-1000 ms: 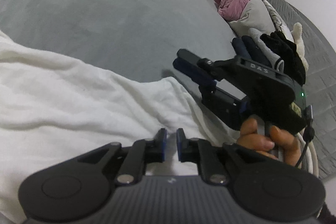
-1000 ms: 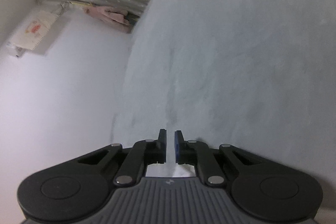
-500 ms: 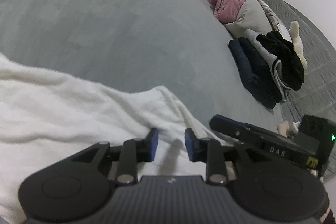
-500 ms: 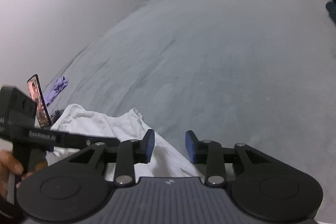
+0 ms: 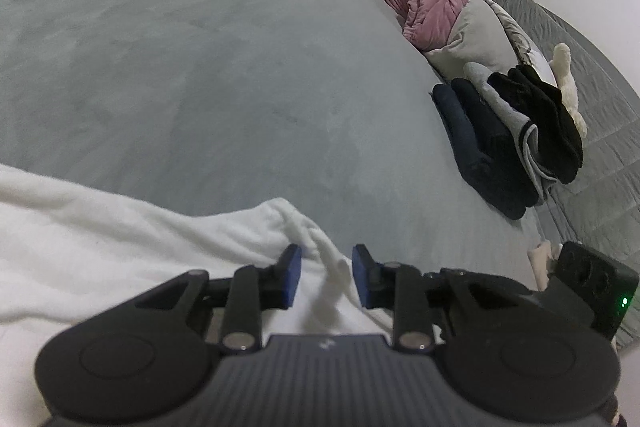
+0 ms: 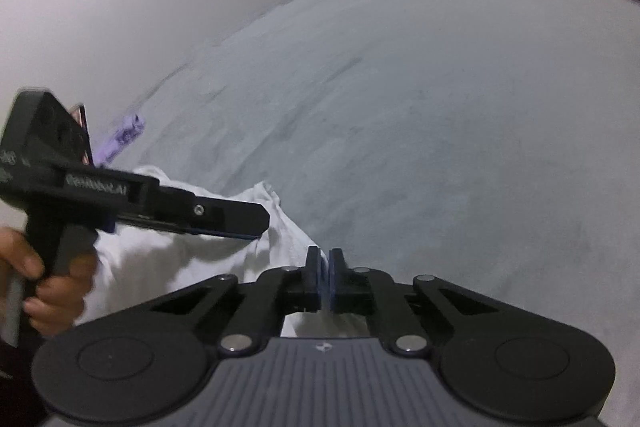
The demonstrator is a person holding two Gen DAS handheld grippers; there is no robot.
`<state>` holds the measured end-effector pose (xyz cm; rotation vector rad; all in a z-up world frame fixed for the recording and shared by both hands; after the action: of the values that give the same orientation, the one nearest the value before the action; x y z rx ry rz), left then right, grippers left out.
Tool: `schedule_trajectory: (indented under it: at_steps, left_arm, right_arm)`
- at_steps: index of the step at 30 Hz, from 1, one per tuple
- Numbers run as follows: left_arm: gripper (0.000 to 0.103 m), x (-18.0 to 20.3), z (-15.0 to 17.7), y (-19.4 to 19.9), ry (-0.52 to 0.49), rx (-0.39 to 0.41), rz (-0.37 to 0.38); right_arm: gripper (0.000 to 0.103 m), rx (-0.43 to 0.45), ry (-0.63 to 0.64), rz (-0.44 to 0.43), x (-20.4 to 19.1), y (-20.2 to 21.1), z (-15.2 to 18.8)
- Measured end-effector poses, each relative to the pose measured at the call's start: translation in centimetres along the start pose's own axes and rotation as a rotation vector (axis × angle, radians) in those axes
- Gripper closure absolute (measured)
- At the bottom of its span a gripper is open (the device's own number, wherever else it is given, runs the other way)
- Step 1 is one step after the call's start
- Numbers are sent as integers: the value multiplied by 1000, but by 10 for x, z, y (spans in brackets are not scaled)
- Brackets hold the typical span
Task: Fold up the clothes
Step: 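Open both grippers and release the folded pants onto the bed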
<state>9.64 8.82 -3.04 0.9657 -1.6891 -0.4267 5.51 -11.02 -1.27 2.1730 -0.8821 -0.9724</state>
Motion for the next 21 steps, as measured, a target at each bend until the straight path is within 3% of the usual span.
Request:
schedule_trajectory:
  at_steps: [6,12,16,21]
  left_arm:
    - [77,0,-4,-3,5,1,4]
    - [76,1,-7,-7,3,18,6]
    - [76,1,-7,-9,2,19,-3]
    - [74,2,-6,-6,-10,20,-8]
  right_arm:
    - [102,-1,114,68,-15,-7,-2]
    - [102,130,178,207,-19,4,-5]
    - [100,77,110,172,-7,-7,-5]
    - [91,127,22,141,20,45,-5]
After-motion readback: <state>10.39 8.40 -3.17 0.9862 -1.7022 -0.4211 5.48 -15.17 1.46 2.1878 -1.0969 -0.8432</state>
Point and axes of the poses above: each gripper's, at about its wrist camera, not at the fingertips, and y roughly against the way its jaws point, x to its right, z to its underside, the point moved 1 cm from there along -y, roughly the way its jaws point, and after that the axes turned 8 degrees about -x, right-handed, at the moved point
